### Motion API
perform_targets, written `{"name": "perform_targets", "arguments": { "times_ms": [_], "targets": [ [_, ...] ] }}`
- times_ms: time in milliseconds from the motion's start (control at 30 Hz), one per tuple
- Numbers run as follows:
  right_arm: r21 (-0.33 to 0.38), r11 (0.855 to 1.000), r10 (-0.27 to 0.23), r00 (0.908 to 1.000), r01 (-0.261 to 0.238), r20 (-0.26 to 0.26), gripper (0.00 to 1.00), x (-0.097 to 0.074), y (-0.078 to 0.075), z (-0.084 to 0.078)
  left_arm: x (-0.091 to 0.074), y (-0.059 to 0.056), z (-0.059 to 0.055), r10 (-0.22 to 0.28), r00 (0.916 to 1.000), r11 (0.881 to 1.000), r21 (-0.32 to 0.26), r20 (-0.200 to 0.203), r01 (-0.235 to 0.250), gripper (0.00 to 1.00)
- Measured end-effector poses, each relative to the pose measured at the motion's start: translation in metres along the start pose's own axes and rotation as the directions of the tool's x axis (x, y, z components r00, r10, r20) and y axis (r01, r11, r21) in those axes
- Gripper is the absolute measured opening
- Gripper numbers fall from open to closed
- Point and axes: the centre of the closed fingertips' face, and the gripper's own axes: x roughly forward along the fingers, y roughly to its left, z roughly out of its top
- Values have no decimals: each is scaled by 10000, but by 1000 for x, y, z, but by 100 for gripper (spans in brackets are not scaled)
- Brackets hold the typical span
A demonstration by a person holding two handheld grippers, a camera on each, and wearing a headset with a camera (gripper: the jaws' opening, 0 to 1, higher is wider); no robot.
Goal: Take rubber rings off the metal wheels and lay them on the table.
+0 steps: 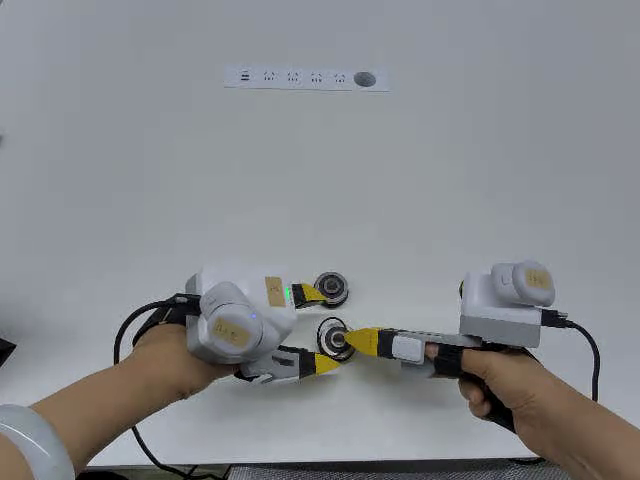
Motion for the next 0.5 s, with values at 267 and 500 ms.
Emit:
{"name": "perform_targets", "arguments": {
  "times_ms": [267,500],
  "targets": [
    [50,9998,216,9997,-217,144,1,-4,8,2,-1,1,-8,101,9998,9998,-139,-164,-104,50],
    [67,9996,270,9987,-274,440,2,-11,11,10,-3,1,-15,183,9995,9994,-292,-273,-191,52]
  ]
}}
